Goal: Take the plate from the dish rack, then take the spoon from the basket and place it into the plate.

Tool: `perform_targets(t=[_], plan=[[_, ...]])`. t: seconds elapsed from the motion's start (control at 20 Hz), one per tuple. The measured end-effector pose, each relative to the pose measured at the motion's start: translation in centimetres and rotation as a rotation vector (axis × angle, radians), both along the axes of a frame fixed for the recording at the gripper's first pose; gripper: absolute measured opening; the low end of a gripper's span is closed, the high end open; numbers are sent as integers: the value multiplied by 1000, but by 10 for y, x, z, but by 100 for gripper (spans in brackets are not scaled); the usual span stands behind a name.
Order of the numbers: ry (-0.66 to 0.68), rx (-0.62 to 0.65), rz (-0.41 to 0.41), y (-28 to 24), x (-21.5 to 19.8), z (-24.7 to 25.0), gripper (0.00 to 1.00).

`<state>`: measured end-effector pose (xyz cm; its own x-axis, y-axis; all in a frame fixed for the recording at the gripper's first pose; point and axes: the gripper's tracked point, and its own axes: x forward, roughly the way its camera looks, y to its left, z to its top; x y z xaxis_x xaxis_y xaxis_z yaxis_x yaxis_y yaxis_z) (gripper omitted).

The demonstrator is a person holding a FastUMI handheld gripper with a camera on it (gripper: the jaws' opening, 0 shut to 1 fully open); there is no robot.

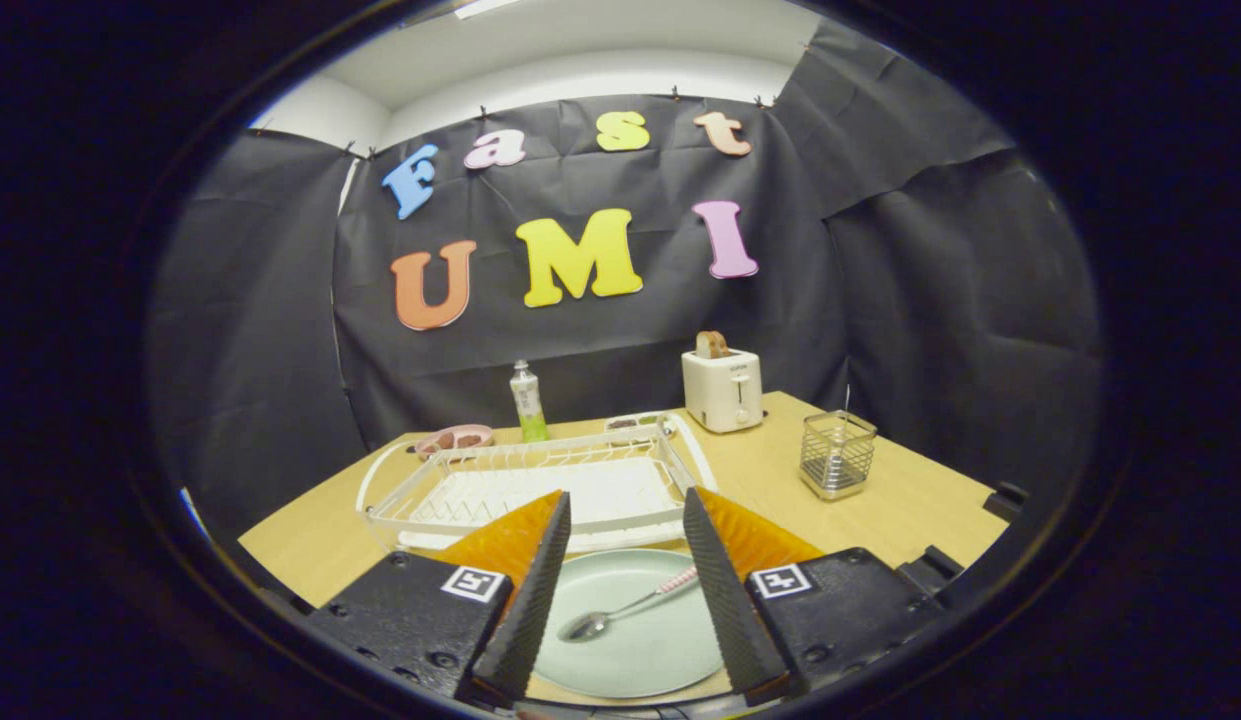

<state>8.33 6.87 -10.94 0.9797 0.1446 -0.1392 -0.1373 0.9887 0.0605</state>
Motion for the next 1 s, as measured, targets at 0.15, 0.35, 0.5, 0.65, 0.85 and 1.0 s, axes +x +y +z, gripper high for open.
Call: perform_targets(t=[0.15, 0.35, 0.5, 0.65, 0.85, 1.0], plan=[[5, 12, 26, -9, -12, 10, 86], [-10, 8, 62, -20, -31, 26, 100], [-28, -14, 56, -35, -40, 39, 100], [-44, -80, 18, -55, -47, 43, 100], [-34, -75, -10, -79, -46, 46, 100], [-29, -31, -37, -96, -40, 54, 100]])
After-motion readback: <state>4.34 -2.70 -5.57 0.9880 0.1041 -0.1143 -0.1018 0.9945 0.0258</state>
